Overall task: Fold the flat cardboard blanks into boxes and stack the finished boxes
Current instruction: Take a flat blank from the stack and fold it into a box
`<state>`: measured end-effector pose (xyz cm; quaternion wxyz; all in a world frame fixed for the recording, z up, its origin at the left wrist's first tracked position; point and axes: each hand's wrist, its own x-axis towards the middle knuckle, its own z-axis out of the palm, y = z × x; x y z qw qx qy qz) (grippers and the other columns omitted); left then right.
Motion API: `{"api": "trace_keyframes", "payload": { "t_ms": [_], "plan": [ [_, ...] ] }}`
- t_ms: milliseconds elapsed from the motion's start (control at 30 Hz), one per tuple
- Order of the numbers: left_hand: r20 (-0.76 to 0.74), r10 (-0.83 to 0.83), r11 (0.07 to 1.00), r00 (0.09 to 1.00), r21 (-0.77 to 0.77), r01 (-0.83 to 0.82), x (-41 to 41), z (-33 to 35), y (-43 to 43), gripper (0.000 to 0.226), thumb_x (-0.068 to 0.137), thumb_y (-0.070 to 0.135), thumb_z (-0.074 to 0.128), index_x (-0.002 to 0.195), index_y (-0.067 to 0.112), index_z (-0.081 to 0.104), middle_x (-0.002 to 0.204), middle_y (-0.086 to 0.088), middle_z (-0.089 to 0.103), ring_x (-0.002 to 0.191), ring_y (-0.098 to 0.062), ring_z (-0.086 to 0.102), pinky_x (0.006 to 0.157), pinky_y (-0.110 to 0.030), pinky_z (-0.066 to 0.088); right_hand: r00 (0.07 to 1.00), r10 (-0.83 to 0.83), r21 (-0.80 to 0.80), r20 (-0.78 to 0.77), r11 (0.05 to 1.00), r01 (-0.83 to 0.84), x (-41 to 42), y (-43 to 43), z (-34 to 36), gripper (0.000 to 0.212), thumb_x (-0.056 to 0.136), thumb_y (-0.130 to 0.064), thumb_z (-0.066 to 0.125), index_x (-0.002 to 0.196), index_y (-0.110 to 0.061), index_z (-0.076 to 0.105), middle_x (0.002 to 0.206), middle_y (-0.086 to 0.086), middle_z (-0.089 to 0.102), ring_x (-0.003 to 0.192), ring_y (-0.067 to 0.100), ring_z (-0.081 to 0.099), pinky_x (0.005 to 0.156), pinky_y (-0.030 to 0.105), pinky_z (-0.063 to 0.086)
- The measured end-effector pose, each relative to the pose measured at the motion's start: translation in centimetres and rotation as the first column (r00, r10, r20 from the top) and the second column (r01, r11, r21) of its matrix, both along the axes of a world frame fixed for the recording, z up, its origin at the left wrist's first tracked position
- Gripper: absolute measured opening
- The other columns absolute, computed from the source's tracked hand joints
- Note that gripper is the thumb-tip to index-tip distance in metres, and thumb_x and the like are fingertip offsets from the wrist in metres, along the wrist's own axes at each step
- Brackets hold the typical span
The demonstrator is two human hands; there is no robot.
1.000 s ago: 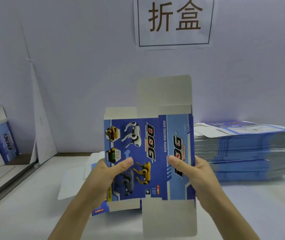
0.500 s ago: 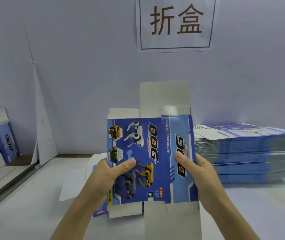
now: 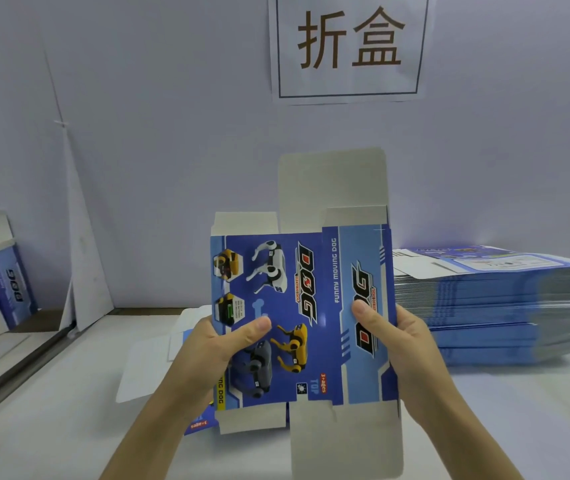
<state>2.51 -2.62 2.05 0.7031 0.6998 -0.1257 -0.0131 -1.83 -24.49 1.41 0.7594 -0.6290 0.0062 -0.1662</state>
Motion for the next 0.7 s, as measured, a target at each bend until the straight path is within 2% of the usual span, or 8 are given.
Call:
{"api": "trace_keyframes", "payload": {
  "t_ms": [67,200,333,433,500,567,633,700],
  "plan": [
    [0.012,0.008,1.0,1.0,0.012,-0.008,0.0,0.0,0.0,0.05,0.054,0.046,0.073,0.091,0.013,0.07,0.087,-0.008,0.076,0.086,-0.032,0.071,0.081,-0.049,0.056,1.0,0.018,0.008,0.004,1.0,-0.018,0.0,-0.1,0.0,0.034,0.069,-0.037,0.067,0.098,-0.018,0.065,0.083,0.003,0.077,0.071,0.021,0.075,0.047,0.026,0.055],
    [0.019,-0.006,1.0,1.0,-0.016,0.006,-0.1,0.1,-0.2,0.052,0.053,0.046,0.072,0.095,0.015,0.069,0.087,-0.004,0.076,0.083,-0.025,0.073,0.076,-0.044,0.058,0.999,0.05,0.011,0.014,0.999,-0.05,-0.1,-0.3,0.1,0.038,0.069,-0.038,0.067,0.101,-0.017,0.064,0.087,0.004,0.077,0.074,0.022,0.075,0.051,0.027,0.058],
    [0.043,-0.028,0.998,0.999,-0.052,0.03,-0.2,0.2,-0.2,0.043,0.057,0.041,0.073,0.09,0.013,0.071,0.083,-0.003,0.076,0.077,-0.021,0.073,0.06,-0.029,0.057,0.996,0.088,0.02,0.022,0.996,-0.088,-0.1,-0.5,-0.1,0.039,0.07,-0.038,0.065,0.102,-0.017,0.063,0.089,0.005,0.077,0.076,0.023,0.075,0.051,0.027,0.057],
    [-0.024,-0.117,0.988,0.993,-0.101,0.114,-0.2,0.0,-0.5,0.048,0.059,0.042,0.072,0.099,0.016,0.069,0.093,-0.008,0.075,0.086,-0.029,0.072,0.068,-0.04,0.058,0.987,0.146,0.033,0.063,0.988,-0.149,-0.3,-0.1,0.1,0.046,0.076,-0.042,0.069,0.114,-0.018,0.058,0.099,0.005,0.076,0.085,0.024,0.075,0.058,0.029,0.059],
    [-0.085,-0.175,0.971,0.981,-0.177,0.158,-0.7,-0.2,-0.9,0.041,0.057,0.043,0.072,0.092,0.022,0.073,0.094,-0.008,0.075,0.085,-0.026,0.073,0.064,-0.037,0.059,0.982,0.145,0.041,0.121,0.988,-0.151,-0.4,0.5,0.2,0.051,0.079,-0.044,0.074,0.122,-0.027,0.052,0.104,-0.001,0.075,0.089,0.021,0.074,0.061,0.026,0.058],
    [-0.1,-0.177,0.971,0.979,-0.178,0.157,-1.1,-0.3,-1.6,0.048,0.058,0.045,0.073,0.1,0.022,0.072,0.097,-0.007,0.075,0.088,-0.026,0.072,0.07,-0.039,0.059,0.979,0.109,0.002,0.172,0.994,-0.111,-0.4,1.1,0.5,0.065,0.067,-0.054,0.072,0.123,-0.032,0.047,0.098,-0.009,0.075,0.087,0.014,0.074,0.06,0.02,0.056],
    [-0.085,-0.124,0.983,0.989,-0.146,0.111,-1.3,-0.3,-2.2,0.068,0.058,0.05,0.08,0.117,0.021,0.063,0.104,-0.006,0.073,0.096,-0.029,0.069,0.086,-0.047,0.055,0.974,0.111,-0.08,0.196,0.992,-0.097,-0.6,1.6,0.6,0.095,0.045,-0.074,0.078,0.124,-0.033,0.045,0.1,-0.013,0.073,0.09,0.012,0.073,0.063,0.019,0.056],
    [-0.068,-0.103,0.99,0.992,-0.108,0.095,-1.3,-0.2,-2.2,0.072,0.057,0.051,0.083,0.12,0.024,0.06,0.108,-0.003,0.073,0.102,-0.027,0.068,0.091,-0.05,0.053,0.974,0.122,-0.114,0.192,0.988,-0.102,-0.8,1.9,0.6,0.105,0.04,-0.081,0.076,0.127,-0.03,0.047,0.106,-0.01,0.073,0.095,0.015,0.073,0.065,0.022,0.057]
  ]
}}
